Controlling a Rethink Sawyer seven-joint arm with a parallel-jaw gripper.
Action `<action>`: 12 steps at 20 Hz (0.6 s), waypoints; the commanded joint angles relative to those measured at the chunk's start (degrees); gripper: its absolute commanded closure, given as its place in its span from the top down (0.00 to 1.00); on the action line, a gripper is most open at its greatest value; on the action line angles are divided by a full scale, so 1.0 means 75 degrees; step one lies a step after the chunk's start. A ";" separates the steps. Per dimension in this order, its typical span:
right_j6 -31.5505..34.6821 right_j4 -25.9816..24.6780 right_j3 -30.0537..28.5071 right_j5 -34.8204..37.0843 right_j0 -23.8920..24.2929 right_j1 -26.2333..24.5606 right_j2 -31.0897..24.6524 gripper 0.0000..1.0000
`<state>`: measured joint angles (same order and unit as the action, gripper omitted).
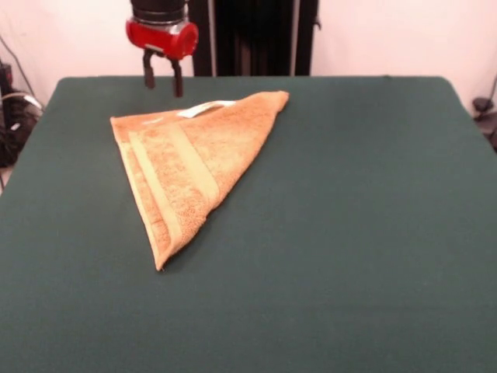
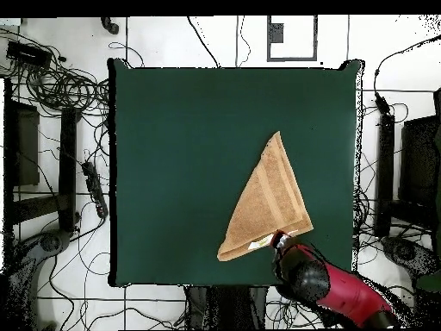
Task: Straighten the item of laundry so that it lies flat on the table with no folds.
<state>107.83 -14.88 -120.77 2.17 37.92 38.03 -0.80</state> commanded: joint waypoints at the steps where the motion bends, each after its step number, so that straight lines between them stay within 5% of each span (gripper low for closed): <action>1: 0.0994 0.0361 0.0366 0.0553 -0.1068 0.0196 -0.0352 1.00; 12: 0.0491 0.0484 0.1390 0.1430 -0.1198 0.0167 -0.1061 1.00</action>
<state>107.83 -14.59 -117.29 5.20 30.74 39.95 -1.35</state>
